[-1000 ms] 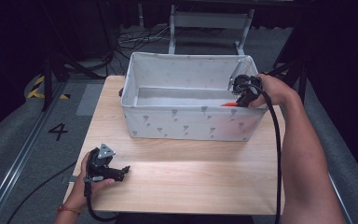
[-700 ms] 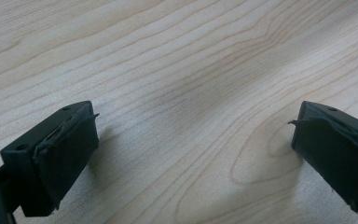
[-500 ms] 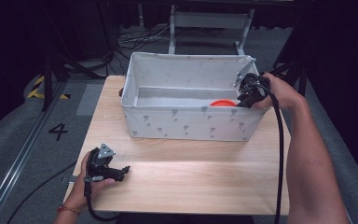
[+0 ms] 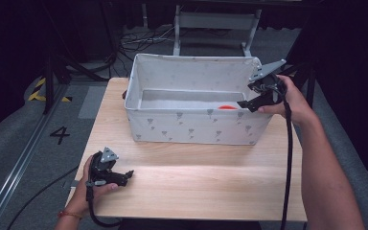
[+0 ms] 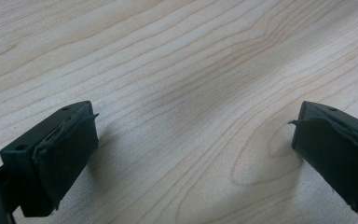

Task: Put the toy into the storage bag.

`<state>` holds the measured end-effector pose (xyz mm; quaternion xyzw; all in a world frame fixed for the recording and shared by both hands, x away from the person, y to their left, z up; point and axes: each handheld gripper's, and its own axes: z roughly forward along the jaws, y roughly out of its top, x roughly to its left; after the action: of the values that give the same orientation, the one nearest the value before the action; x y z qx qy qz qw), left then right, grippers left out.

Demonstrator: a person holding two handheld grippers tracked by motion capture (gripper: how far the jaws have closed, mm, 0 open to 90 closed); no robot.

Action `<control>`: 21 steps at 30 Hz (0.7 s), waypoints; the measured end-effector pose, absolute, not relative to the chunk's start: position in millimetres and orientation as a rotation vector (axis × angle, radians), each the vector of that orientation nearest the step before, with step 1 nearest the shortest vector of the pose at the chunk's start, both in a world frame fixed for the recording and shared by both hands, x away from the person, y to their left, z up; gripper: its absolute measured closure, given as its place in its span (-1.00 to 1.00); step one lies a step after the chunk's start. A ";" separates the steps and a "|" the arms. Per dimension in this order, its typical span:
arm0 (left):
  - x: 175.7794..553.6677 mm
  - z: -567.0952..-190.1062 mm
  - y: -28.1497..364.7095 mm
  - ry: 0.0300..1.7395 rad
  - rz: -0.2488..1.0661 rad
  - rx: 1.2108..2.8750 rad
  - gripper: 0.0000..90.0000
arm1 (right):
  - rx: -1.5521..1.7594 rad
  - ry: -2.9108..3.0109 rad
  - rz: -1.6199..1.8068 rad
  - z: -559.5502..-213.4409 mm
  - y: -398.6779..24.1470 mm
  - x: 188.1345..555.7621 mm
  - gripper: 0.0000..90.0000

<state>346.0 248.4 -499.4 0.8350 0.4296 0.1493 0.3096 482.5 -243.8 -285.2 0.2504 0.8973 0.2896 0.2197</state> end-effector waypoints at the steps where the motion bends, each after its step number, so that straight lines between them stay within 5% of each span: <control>1: 346.1 -499.6 248.4 1.135 0.395 2.204 -0.99 | 0.717 2.457 0.806 -283.7 -245.1 480.4 -0.45; 21: 346.3 -499.5 248.6 1.130 0.395 2.208 -0.99 | 0.833 2.246 0.937 -276.4 -268.9 434.1 -0.42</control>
<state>346.3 248.6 -499.5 0.8357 0.4280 0.1496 0.3099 434.1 -268.9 -276.4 0.3109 0.8380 0.3498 0.2807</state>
